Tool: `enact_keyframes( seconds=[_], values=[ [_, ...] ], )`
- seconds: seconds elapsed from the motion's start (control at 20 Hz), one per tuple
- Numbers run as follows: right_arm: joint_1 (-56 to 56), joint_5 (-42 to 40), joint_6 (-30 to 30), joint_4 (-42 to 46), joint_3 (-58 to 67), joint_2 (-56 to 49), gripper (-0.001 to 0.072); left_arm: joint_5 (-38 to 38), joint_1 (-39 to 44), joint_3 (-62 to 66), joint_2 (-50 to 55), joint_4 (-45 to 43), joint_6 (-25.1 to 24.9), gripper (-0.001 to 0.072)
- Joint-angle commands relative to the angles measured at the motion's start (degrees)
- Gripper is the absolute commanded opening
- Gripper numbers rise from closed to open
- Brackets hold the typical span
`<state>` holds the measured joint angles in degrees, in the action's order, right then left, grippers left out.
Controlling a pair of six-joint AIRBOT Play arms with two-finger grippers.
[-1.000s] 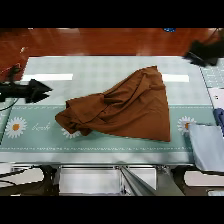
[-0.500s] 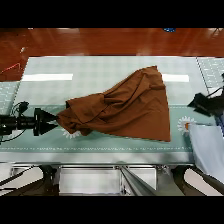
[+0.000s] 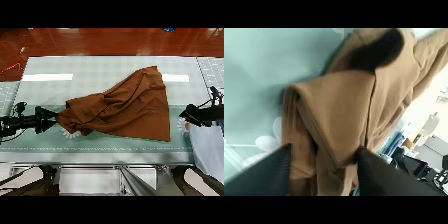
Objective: Fold the shirts.
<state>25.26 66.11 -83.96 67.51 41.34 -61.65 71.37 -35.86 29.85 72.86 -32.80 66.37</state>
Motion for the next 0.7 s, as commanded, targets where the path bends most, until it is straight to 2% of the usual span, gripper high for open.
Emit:
enact_keyframes(
  seconds=[0.0,0.1,0.2,0.35,0.5,0.65],
  values=[
    [0.0,0.0,0.0,-0.5,-0.4,0.1,0.0408,-1.3,2.4,-0.1,1.3,2.5,-3.5,0.0014],
    [0.0,0.8,-0.3,-0.3,-0.4,0.1,0.0407,-1.3,4.2,-0.1,1.6,7.1,-6.5,0.0017],
    [0.0,1.6,-1.7,0.8,-0.4,0.1,0.0408,-1.2,4.7,-0.1,1.6,10.5,-7.2,0.0017],
    [0.0,2.6,-2.5,0.4,-2.0,0.1,0.0408,-0.6,4.7,-0.1,1.6,10.6,-8.1,0.0017],
    [0.0,4.0,0.7,-4.5,-7.0,0.1,0.0408,-0.3,4.7,-0.1,1.6,10.6,-8.9,0.0017],
    [0.0,5.3,2.1,-4.2,-10.6,0.1,0.0408,-0.3,4.7,-0.1,1.6,10.6,-8.9,0.0018]
  ],
)
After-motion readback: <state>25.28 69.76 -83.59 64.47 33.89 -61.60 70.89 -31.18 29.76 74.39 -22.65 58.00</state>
